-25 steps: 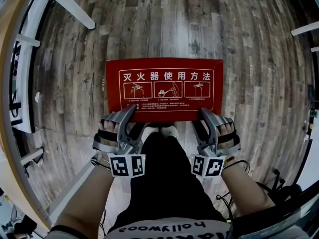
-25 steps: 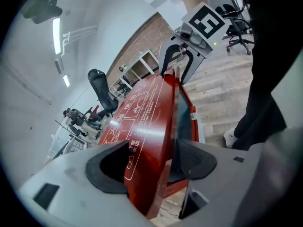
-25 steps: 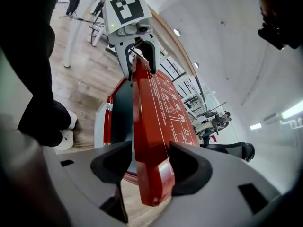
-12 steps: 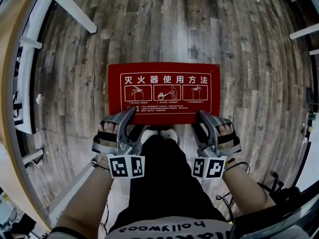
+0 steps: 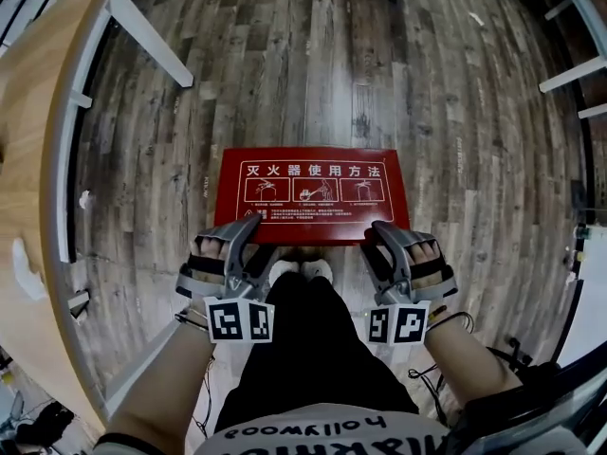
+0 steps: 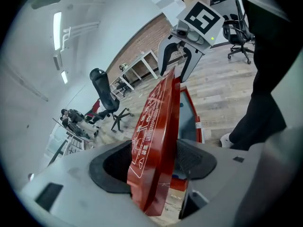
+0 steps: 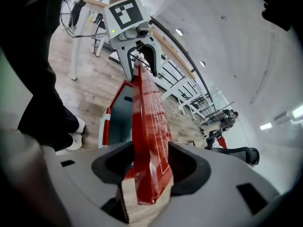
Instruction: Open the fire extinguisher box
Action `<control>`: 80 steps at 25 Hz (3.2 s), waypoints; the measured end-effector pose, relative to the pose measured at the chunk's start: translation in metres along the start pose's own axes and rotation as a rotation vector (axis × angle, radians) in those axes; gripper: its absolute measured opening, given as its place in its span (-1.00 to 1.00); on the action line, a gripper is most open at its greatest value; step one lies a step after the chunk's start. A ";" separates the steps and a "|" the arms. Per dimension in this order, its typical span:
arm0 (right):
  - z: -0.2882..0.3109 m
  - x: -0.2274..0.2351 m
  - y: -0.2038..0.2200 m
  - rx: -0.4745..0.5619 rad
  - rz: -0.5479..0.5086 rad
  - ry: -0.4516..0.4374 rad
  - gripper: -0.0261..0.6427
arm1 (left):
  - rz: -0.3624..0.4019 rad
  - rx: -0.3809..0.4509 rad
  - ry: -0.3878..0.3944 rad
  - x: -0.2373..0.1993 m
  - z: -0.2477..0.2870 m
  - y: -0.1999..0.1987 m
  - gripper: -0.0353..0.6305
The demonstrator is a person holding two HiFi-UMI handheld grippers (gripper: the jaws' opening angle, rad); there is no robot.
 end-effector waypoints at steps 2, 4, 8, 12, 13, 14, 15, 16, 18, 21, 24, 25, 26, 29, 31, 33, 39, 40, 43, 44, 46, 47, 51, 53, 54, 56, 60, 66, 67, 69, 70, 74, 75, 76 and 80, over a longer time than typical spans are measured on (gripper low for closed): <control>-0.006 0.013 -0.006 0.010 0.012 -0.001 -0.22 | -0.002 0.007 -0.001 -0.012 -0.007 -0.007 -0.02; -0.012 0.028 -0.010 0.020 0.038 0.004 -0.23 | 0.004 0.014 -0.004 -0.025 -0.010 -0.015 -0.02; -0.020 0.057 -0.014 0.046 0.087 0.018 -0.29 | -0.001 0.034 -0.015 -0.054 -0.014 -0.029 -0.02; -0.014 0.101 -0.017 0.074 0.106 0.050 -0.32 | -0.081 0.072 -0.046 -0.098 -0.010 -0.031 -0.03; -0.012 0.110 -0.017 0.077 0.110 0.056 -0.32 | -0.098 0.082 -0.055 -0.107 -0.008 -0.031 -0.03; -0.009 0.118 -0.016 0.077 0.115 0.061 -0.33 | -0.111 0.090 -0.062 -0.113 -0.005 -0.030 -0.04; -0.007 0.125 -0.016 0.075 0.120 0.064 -0.33 | -0.121 0.095 -0.064 -0.120 -0.003 -0.029 -0.06; -0.004 0.131 -0.015 0.072 0.127 0.066 -0.34 | -0.130 0.098 -0.062 -0.125 0.000 -0.027 -0.09; 0.002 0.143 -0.013 0.064 0.154 0.071 -0.38 | -0.139 0.103 -0.051 -0.134 0.005 -0.024 -0.16; 0.012 0.158 -0.012 0.054 0.204 0.075 -0.45 | -0.096 0.105 -0.045 -0.145 0.014 -0.019 -0.19; 0.024 0.174 -0.010 0.046 0.230 0.089 -0.56 | -0.082 0.114 -0.068 -0.163 0.025 -0.016 -0.19; 0.029 0.180 -0.008 0.044 0.235 0.097 -0.56 | -0.084 0.115 -0.075 -0.170 0.030 -0.015 -0.20; 0.034 0.186 -0.005 0.039 0.238 0.103 -0.56 | -0.083 0.113 -0.078 -0.176 0.035 -0.013 -0.21; 0.049 0.199 0.002 0.022 0.231 0.101 -0.59 | -0.078 0.101 -0.055 -0.190 0.050 -0.006 -0.26; 0.059 0.206 0.005 0.014 0.233 0.091 -0.61 | -0.095 0.103 -0.035 -0.198 0.056 -0.002 -0.29; 0.066 0.213 0.009 0.012 0.242 0.083 -0.62 | -0.130 0.104 -0.019 -0.206 0.063 0.001 -0.29; 0.088 0.228 0.023 0.014 0.246 0.095 -0.64 | -0.184 0.082 0.008 -0.225 0.087 0.010 -0.29; 0.092 0.230 0.025 0.018 0.247 0.101 -0.64 | -0.180 0.079 0.008 -0.227 0.091 0.012 -0.29; 0.102 0.234 0.029 0.025 0.252 0.122 -0.64 | -0.158 0.075 0.004 -0.230 0.099 0.019 -0.29; 0.105 0.235 0.031 0.024 0.254 0.127 -0.64 | -0.147 0.077 0.003 -0.231 0.102 0.021 -0.29; 0.111 0.239 0.034 0.021 0.261 0.137 -0.64 | -0.118 0.087 -0.006 -0.234 0.108 0.023 -0.29; 0.115 0.241 0.036 0.020 0.269 0.141 -0.64 | -0.098 0.092 -0.011 -0.234 0.110 0.025 -0.29; 0.127 0.244 0.042 0.023 0.287 0.142 -0.64 | -0.058 0.103 -0.007 -0.235 0.120 0.034 -0.29; 0.133 0.246 0.046 0.025 0.294 0.139 -0.64 | -0.072 0.104 0.009 -0.238 0.126 0.038 -0.29; 0.137 0.247 0.047 0.024 0.299 0.137 -0.64 | -0.081 0.103 0.016 -0.240 0.128 0.040 -0.29; 0.143 0.249 0.050 0.020 0.306 0.131 -0.64 | -0.090 0.097 0.036 -0.242 0.133 0.043 -0.29; 0.152 0.250 0.057 0.032 0.330 0.137 -0.64 | -0.090 0.092 0.083 -0.242 0.142 0.048 -0.29; 0.171 0.247 0.067 0.034 0.355 0.159 -0.64 | -0.087 0.110 0.117 -0.240 0.155 0.061 -0.29; 0.174 0.247 0.070 0.028 0.351 0.162 -0.64 | -0.082 0.115 0.119 -0.240 0.157 0.062 -0.29; 0.180 0.246 0.073 0.020 0.344 0.171 -0.64 | -0.072 0.123 0.121 -0.240 0.162 0.065 -0.29; 0.183 0.245 0.075 0.019 0.342 0.176 -0.64 | -0.071 0.126 0.124 -0.240 0.164 0.067 -0.29; 0.192 0.244 0.080 0.015 0.344 0.204 -0.64 | -0.075 0.136 0.132 -0.240 0.169 0.071 -0.29; 0.194 0.245 0.080 0.016 0.349 0.210 -0.64 | -0.076 0.138 0.132 -0.241 0.171 0.072 -0.29; 0.195 0.245 0.081 0.018 0.352 0.215 -0.63 | -0.077 0.140 0.133 -0.241 0.172 0.073 -0.29; 0.200 0.241 0.086 0.032 0.346 0.213 -0.63 | -0.087 0.139 0.159 -0.240 0.176 0.077 -0.29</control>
Point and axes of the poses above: the fingertips, and each gripper's own axes: z forward along the fingers, x to its right, y out of its underside, the point moved 6 cm from there along -z, backward along the fingers, and after that the axes turned 14 degrees about x, right-handed, at the moved point
